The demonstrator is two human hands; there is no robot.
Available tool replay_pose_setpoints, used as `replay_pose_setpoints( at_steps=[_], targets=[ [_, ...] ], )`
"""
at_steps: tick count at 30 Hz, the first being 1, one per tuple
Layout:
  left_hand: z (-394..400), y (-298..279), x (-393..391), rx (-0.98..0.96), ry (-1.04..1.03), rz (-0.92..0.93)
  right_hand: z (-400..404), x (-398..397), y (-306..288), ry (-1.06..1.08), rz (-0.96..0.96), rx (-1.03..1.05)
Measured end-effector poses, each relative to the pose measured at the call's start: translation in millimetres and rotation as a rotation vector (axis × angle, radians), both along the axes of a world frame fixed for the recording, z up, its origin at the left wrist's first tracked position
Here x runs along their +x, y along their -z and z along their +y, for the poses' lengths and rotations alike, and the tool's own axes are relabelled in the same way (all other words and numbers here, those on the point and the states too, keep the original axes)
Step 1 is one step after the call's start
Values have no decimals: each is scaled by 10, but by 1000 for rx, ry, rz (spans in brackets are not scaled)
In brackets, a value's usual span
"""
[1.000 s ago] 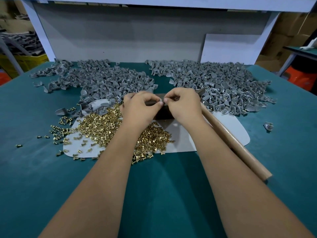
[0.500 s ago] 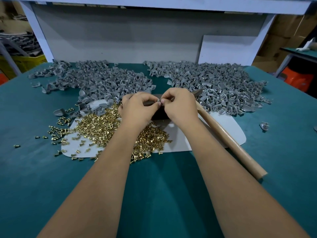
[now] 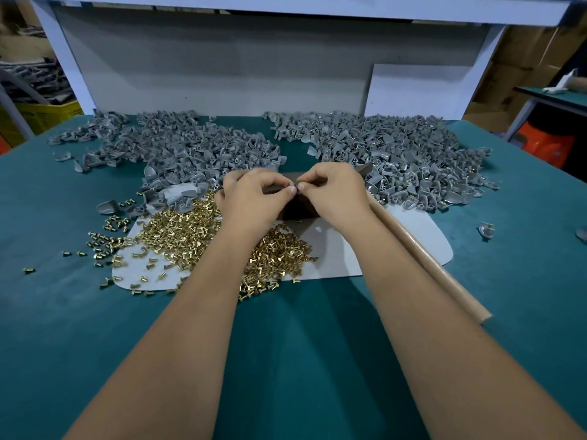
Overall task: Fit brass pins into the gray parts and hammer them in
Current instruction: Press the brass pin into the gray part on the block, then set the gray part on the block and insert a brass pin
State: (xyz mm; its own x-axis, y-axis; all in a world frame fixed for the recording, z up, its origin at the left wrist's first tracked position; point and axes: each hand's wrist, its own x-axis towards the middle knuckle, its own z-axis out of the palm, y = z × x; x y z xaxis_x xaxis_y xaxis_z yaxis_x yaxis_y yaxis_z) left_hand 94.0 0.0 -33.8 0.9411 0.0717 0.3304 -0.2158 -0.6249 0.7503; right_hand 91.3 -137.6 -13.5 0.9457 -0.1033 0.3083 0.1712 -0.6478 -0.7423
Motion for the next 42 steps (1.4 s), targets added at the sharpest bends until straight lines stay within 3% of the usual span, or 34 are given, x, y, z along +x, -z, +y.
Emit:
replay_pose_setpoints(
  at_steps=[4,9,14,19,22,25,29,33,38,42],
  targets=[
    [-3,17,4,-27,7,23,-221,-124,-112,48,2,134],
    [-9,23,23,-39,16,47,-591,-379,-157,393,5,-185],
    [-19,24,8,-27,7,59,-663,-472,-31,413,259,-422],
    [-32,18,-17,-5,-57,0,-587,-448,19,381,296,-498],
    [-63,22,-28,-16,-94,-13,-566,-470,-18,411,241,-494],
    [-93,32,-18,-15,-121,-21,-557,-534,-134,494,52,-477],
    [-121,48,7,-14,-144,-10,-464,-663,-346,375,-189,-434],
    [-121,74,36,-60,-154,-18,-382,-759,-492,304,-199,-623],
    [-146,89,42,-18,-208,-45,-272,-852,-416,264,-241,-577],
    [-115,80,40,-40,-169,-30,-292,-839,-363,209,-124,-629]
  ],
)
